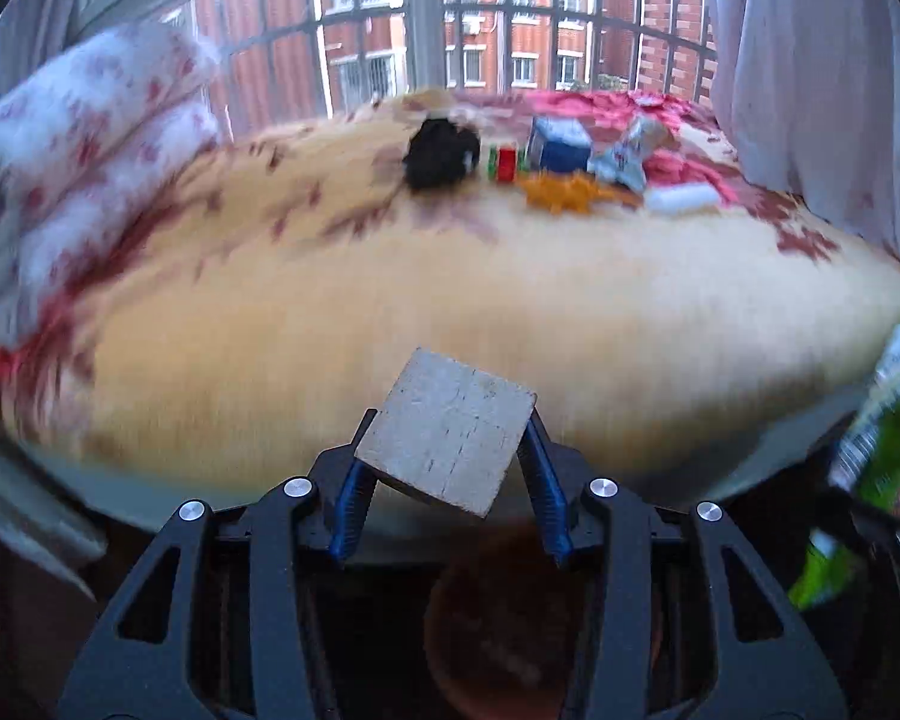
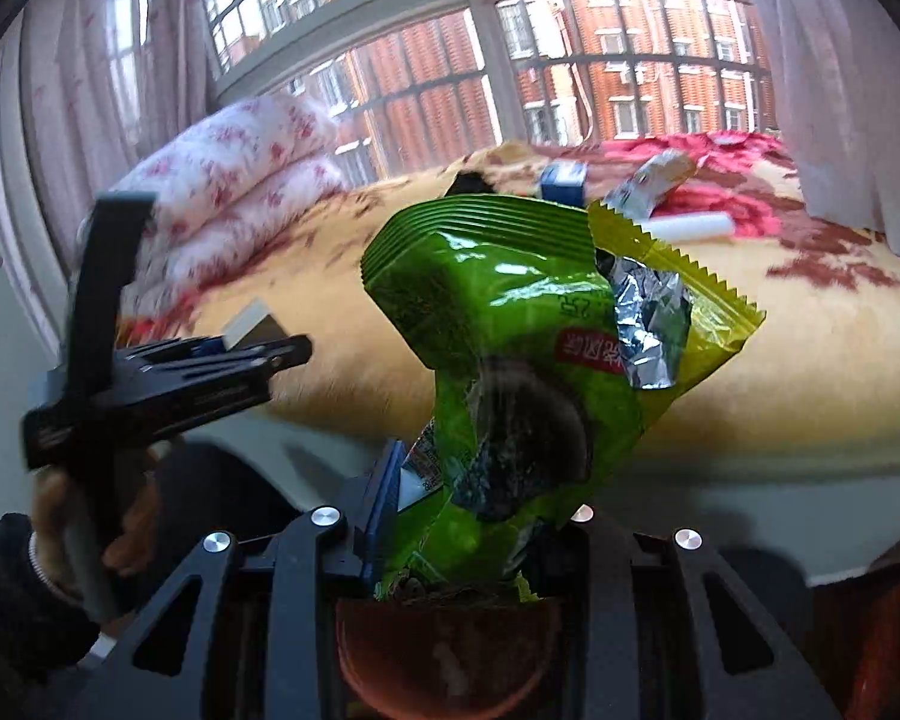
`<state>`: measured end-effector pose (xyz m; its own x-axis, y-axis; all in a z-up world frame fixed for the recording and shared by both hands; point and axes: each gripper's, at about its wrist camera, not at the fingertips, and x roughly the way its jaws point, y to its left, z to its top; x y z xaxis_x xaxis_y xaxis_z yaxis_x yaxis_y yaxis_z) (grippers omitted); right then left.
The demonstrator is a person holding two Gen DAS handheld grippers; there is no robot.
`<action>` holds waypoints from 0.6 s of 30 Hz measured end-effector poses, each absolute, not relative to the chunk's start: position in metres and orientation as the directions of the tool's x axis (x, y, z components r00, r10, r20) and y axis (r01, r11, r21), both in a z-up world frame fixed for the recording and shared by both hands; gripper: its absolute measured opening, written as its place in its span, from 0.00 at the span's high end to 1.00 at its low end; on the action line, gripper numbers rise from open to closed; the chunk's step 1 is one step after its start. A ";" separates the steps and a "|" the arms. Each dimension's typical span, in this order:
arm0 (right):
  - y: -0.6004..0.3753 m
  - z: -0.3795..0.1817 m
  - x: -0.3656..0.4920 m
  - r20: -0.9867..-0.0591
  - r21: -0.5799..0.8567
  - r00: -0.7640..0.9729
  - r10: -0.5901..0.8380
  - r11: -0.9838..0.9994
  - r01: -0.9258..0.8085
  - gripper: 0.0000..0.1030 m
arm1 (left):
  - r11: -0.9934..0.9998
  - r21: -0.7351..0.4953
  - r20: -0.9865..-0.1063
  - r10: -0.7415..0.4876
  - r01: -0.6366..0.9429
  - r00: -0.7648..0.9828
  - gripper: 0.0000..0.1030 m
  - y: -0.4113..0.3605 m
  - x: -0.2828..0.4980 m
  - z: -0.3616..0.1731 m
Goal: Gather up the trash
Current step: 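Carry the wooden block in the left gripper to the bucket while the right holds the snack bag, then open both grippers to drop the block and snack bag into the orange bucket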
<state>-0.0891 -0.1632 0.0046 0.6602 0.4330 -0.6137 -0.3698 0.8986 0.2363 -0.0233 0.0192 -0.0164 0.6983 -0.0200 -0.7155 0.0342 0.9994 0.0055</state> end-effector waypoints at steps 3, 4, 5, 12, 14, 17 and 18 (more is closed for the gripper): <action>-0.152 -0.013 -0.101 -0.653 0.227 0.613 0.444 0.888 -0.400 0.68 | 1.000 -0.013 -0.743 -0.024 0.022 0.669 0.57 0.024 -0.048 -0.039; -0.148 -0.018 -0.103 -0.666 0.220 0.600 0.443 0.885 -0.409 0.68 | 1.000 0.004 -0.753 -0.012 0.022 0.658 0.57 0.023 -0.056 -0.050; -0.143 -0.026 -0.106 -0.682 0.210 0.585 0.438 0.884 -0.418 0.68 | 1.000 0.015 -0.762 -0.004 0.023 0.647 0.57 0.021 -0.060 -0.057; -0.126 -0.060 -0.104 -0.775 0.186 0.495 0.393 0.890 -0.416 0.68 | 0.997 0.005 -0.832 -0.039 0.078 0.553 0.57 0.009 -0.068 -0.094; -0.125 -0.067 -0.103 -0.792 0.183 0.475 0.384 0.891 -0.416 0.67 | 0.997 -0.006 -0.836 -0.046 0.075 0.546 0.57 0.012 -0.067 -0.096; -0.124 -0.073 -0.100 -0.805 0.190 0.453 0.383 0.890 -0.414 0.67 | 0.998 -0.022 -0.843 -0.054 0.066 0.535 0.57 0.017 -0.065 -0.100; -0.124 -0.074 -0.099 -0.808 0.193 0.448 0.382 0.891 -0.412 0.67 | 0.998 -0.025 -0.845 -0.056 0.065 0.532 0.57 0.018 -0.065 -0.101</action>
<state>-0.0992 -0.1243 -0.0742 0.4478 0.3819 -0.8084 -0.4115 0.8908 0.1929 -0.0645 0.0181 -0.1008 0.5322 -0.0556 -0.8448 0.0647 0.9976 -0.0249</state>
